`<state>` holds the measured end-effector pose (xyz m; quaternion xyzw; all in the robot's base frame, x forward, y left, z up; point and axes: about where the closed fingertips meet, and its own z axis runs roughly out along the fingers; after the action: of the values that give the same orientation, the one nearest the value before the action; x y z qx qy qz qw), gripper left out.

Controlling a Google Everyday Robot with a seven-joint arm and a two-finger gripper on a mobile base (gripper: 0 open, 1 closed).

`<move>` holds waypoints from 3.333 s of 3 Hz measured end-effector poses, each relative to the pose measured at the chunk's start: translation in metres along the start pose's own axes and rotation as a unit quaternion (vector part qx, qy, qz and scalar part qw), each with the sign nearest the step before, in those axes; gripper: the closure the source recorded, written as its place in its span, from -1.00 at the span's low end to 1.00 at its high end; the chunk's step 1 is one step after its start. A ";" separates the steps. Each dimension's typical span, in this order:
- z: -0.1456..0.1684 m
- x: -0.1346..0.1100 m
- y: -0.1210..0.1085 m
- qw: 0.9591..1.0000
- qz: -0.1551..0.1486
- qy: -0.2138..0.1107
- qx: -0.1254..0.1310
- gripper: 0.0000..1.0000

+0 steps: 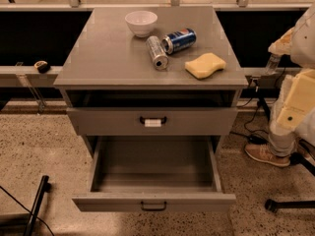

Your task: Close middle drawer

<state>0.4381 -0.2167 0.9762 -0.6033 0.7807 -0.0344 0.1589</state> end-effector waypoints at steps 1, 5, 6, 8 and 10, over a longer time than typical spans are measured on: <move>0.000 0.000 0.000 1.000 0.000 0.000 0.000 -1.00; 0.155 -0.060 0.051 0.991 -0.088 -0.095 -0.031 -1.00; 0.183 -0.072 0.077 0.985 -0.100 -0.126 -0.060 -1.00; 0.304 -0.108 0.184 0.940 -0.197 -0.238 -0.147 -1.00; 0.338 -0.108 0.192 0.932 -0.205 -0.249 -0.166 -1.00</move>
Offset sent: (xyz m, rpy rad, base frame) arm 0.0391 0.0852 -0.1569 0.2417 0.0285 0.1332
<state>0.3806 -0.0153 0.6312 -0.7574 0.5700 0.2151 0.2351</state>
